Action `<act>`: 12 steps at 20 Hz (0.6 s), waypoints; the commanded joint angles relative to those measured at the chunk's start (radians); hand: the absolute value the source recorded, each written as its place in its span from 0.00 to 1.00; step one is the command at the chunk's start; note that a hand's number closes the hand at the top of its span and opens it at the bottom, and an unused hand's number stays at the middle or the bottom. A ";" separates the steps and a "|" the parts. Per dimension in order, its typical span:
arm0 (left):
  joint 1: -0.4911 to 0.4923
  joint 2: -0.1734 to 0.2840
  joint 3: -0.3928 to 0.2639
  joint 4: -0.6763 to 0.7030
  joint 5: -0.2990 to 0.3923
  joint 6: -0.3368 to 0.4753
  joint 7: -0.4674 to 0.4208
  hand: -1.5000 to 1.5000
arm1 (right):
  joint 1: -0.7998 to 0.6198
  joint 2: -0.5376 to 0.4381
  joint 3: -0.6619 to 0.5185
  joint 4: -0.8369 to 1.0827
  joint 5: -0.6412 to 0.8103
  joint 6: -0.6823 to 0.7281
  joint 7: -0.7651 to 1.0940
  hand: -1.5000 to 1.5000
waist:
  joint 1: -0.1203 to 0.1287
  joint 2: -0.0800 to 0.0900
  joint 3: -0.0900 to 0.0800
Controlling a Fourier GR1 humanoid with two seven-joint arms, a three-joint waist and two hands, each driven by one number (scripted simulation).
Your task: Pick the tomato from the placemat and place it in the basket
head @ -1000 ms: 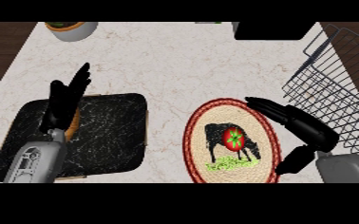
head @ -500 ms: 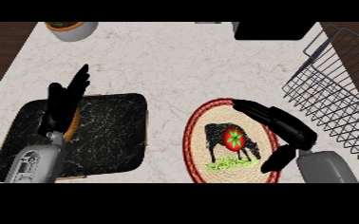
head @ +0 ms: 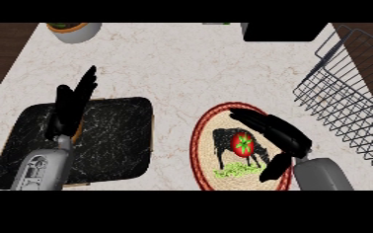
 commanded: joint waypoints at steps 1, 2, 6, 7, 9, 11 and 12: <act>-0.045 0.005 0.026 0.000 0.008 -0.013 0.052 0.50 | -0.021 0.022 0.012 0.055 0.039 -0.004 -0.005 0.00 | 0.000 0.000 0.000; -0.010 0.002 0.021 0.033 -0.001 -0.019 -0.028 0.50 | 0.038 0.037 0.027 0.064 0.053 -0.064 -0.043 0.00 | -0.001 0.000 0.000; 0.013 -0.010 0.017 -0.092 0.007 -0.027 0.076 0.50 | 0.007 0.023 -0.014 -0.002 0.029 0.026 0.007 0.00 | 0.000 -0.001 0.000; -0.014 0.006 0.035 -0.058 0.014 -0.041 0.060 0.50 | -0.052 0.023 -0.050 0.059 0.012 0.033 -0.001 0.00 | 0.000 0.000 0.000; 0.033 -0.031 -0.007 -0.084 -0.038 0.001 0.040 0.50 | -0.037 0.078 0.007 0.123 0.078 -0.060 -0.013 0.00 | 0.001 0.000 0.000; 0.026 -0.025 0.018 -0.021 -0.017 -0.020 -0.016 0.50 | -0.098 0.081 -0.015 0.148 0.070 -0.018 0.013 0.00 | 0.002 0.000 0.000; 0.023 -0.046 0.006 -0.004 -0.037 0.006 -0.013 0.50 | -0.026 0.040 -0.029 0.093 0.055 -0.021 -0.038 0.00 | -0.001 0.000 0.000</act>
